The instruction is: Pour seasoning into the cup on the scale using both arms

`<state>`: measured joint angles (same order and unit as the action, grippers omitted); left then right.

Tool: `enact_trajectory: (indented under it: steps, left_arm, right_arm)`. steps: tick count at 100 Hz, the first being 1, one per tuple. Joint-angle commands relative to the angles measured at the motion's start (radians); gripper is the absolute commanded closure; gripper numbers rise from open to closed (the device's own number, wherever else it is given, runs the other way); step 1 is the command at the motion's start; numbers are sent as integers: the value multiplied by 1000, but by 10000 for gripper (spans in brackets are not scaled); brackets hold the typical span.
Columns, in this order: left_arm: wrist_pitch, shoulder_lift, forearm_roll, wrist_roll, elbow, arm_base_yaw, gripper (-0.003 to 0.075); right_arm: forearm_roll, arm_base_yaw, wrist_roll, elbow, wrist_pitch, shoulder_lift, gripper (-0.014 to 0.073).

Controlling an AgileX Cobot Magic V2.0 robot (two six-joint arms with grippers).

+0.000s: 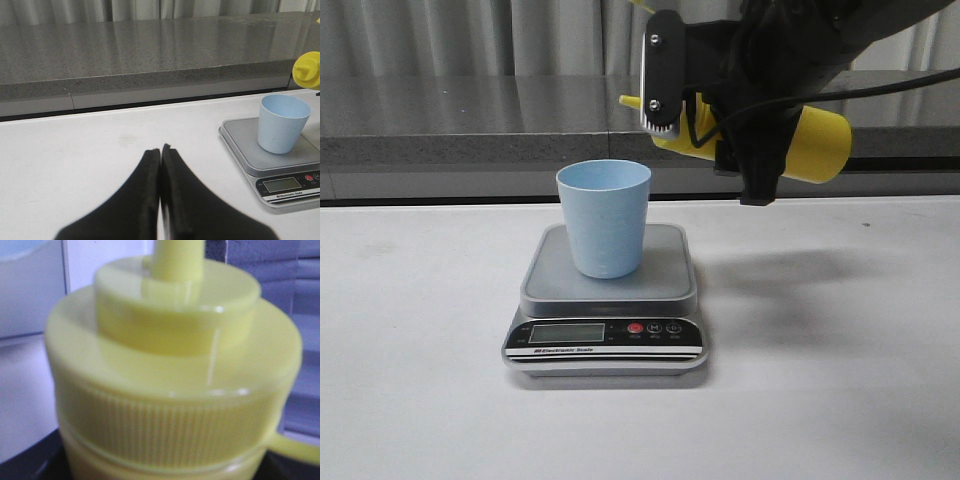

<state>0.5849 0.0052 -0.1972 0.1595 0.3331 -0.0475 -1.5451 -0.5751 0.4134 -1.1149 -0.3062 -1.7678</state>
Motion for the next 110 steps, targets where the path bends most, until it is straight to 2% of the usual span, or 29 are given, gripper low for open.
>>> enact_trajectory:
  steps: [1, 21, 45, 57, 81, 110]
  left_arm:
    - [-75, 13, -17, -1, 26, 0, 740]
    - [-75, 13, -17, -1, 26, 0, 740]
    - [-75, 13, -17, -1, 26, 0, 740]
    - [-75, 13, -17, -1, 26, 0, 740]
    - [-75, 13, -17, -1, 26, 0, 740]
    - [-75, 13, -17, -1, 26, 0, 740]
  right_arm:
    - [-31, 0, 170, -35, -12, 70, 233]
    - [-29, 22, 550, -35, 7, 115, 233]
    - [-30, 112, 856, -30, 163, 137, 233]
    - [-29, 162, 880, -18, 254, 139, 233]
    - [-29, 221, 907, 22, 306, 139, 233]
    - [6, 267, 908, 52, 440, 139, 233]
